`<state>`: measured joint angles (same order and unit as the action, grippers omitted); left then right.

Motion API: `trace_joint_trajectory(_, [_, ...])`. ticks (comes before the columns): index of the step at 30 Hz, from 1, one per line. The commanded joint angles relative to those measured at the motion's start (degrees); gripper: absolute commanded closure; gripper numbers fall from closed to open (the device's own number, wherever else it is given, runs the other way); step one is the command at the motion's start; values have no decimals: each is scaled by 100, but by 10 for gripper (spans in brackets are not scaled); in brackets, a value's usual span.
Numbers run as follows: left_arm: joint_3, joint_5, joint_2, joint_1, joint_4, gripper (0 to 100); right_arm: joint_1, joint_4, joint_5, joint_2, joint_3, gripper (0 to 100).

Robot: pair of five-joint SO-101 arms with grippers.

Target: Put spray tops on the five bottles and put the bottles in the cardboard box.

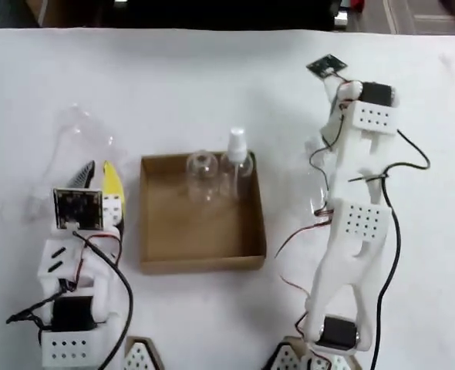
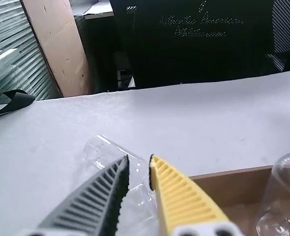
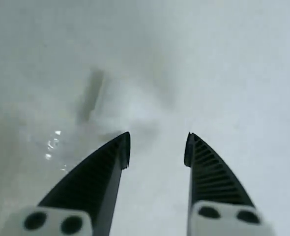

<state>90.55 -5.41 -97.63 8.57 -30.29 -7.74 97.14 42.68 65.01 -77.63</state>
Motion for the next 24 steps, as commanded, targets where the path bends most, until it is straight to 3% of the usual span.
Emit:
trace_joint_trajectory(1, [-44,-35,-66,-101,141,928,295,163,-316,-101,-202,843])
trace_joint_trajectory(6, [-44,-35,-66,-101,149,928,576,180,-695,-215,-97,843])
trace_joint_trajectory(13, [-62,-35,-66,-101,149,928,910,136,-826,-1086,1389,843])
trace_joint_trajectory(24, [-53,-35,-66,-92,149,928,840,-321,-826,-857,1442,840])
